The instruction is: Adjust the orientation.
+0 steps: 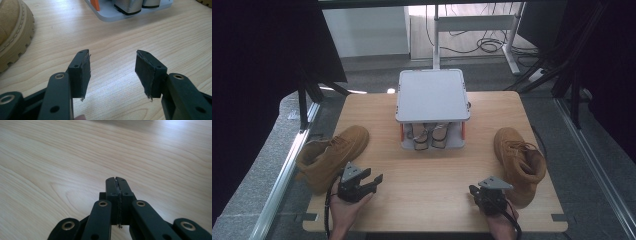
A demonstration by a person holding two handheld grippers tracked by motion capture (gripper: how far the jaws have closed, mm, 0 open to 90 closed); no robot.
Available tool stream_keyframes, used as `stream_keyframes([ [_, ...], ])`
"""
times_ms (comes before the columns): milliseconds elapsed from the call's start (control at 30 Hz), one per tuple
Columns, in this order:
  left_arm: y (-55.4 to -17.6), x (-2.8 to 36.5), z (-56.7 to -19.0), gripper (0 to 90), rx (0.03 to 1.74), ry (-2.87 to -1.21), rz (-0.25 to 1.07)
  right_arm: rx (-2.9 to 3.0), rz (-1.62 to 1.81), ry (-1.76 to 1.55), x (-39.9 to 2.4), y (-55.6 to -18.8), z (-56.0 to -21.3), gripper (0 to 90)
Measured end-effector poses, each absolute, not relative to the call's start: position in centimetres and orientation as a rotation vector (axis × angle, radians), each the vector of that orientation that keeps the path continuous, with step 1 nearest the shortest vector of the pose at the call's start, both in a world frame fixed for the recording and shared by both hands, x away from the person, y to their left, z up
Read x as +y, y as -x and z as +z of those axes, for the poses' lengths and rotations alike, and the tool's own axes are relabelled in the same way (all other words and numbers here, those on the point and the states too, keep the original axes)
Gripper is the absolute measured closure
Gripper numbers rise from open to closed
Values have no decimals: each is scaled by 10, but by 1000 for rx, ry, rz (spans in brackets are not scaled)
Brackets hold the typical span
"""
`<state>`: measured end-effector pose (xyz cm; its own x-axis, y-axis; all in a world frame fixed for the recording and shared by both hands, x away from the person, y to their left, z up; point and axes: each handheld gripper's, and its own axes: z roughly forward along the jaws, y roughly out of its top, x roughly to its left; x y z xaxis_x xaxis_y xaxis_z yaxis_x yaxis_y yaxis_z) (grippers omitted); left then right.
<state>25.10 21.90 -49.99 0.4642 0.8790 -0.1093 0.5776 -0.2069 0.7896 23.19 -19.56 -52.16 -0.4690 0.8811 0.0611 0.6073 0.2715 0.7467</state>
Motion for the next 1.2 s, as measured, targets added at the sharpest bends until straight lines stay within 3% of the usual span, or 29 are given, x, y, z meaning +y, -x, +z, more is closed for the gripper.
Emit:
stream_keyframes([
  [733,-253,215,-513,454,1227,-1943,404,2054,971,-1494,-279,-207,-513,895],
  [1200,-253,219,-510,453,1231,-1941,404,2032,987,-1482,-287,-209,-510,895],
])
